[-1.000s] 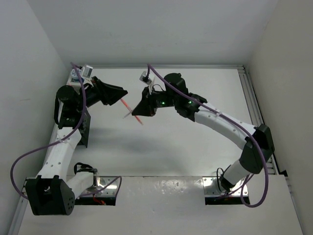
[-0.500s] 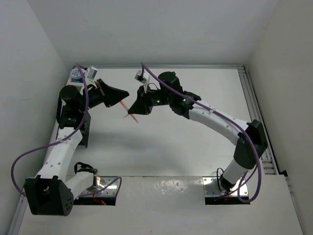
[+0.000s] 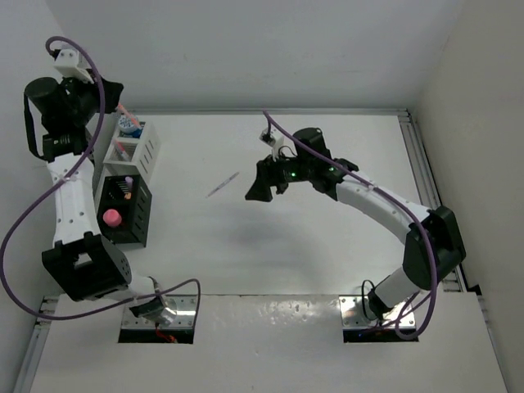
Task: Sort the stationery into containers
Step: Place the pen in the storage box.
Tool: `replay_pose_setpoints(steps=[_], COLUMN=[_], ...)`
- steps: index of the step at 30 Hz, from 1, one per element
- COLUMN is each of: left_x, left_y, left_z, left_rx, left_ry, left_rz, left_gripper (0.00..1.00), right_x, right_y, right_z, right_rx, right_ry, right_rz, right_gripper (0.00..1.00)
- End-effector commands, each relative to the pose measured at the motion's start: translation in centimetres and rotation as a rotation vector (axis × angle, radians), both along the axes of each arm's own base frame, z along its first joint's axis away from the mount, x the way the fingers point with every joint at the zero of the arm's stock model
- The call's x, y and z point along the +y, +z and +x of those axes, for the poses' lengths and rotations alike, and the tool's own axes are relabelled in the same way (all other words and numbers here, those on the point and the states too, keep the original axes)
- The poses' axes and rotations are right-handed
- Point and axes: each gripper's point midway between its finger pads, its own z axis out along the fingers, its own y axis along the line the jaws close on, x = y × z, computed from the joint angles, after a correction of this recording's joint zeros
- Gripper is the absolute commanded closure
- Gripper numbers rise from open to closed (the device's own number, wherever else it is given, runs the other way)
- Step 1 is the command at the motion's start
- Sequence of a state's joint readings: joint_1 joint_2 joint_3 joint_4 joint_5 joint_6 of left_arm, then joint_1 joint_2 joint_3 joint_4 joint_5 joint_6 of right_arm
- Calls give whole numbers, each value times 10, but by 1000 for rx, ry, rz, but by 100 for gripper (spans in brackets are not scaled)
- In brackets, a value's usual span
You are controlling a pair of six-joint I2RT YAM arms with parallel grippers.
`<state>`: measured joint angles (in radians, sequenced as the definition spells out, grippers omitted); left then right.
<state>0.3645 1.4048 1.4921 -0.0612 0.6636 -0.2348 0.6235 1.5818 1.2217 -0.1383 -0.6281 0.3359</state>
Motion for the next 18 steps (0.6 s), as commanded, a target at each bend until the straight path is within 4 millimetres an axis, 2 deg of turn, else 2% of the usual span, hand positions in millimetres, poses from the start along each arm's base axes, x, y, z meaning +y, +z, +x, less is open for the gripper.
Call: replay_pose_setpoints(steps=[1, 2, 3, 4, 7, 13, 18], left_x=[59, 71, 84, 89, 98, 113, 120], left_y=[-11, -9, -21, -27, -43, -77, -106], left_z=[21, 26, 34, 44, 58, 70, 69], left_rx=[-1, -12, 13, 27, 62, 113, 175], left_ry=[216, 258, 284, 283, 296, 351, 374], left_rz=[173, 198, 191, 185, 188, 275, 319], left_gripper=[100, 100, 100, 100, 100, 100, 100], right_x=[-17, -20, -24, -27, -31, -37, -46], right_y=[-11, -17, -27, -32, -45, -59, -64], right_z=[-16, -19, -17, -18, -12, 1, 3], right_rx=[-37, -29, -32, -22, 0, 34, 43], right_ry=[30, 35, 32, 29, 20, 2, -10], right_rz=[-36, -54, -80, -93, -115, -120, -125], right_gripper=[26, 26, 26, 26, 27, 29, 30])
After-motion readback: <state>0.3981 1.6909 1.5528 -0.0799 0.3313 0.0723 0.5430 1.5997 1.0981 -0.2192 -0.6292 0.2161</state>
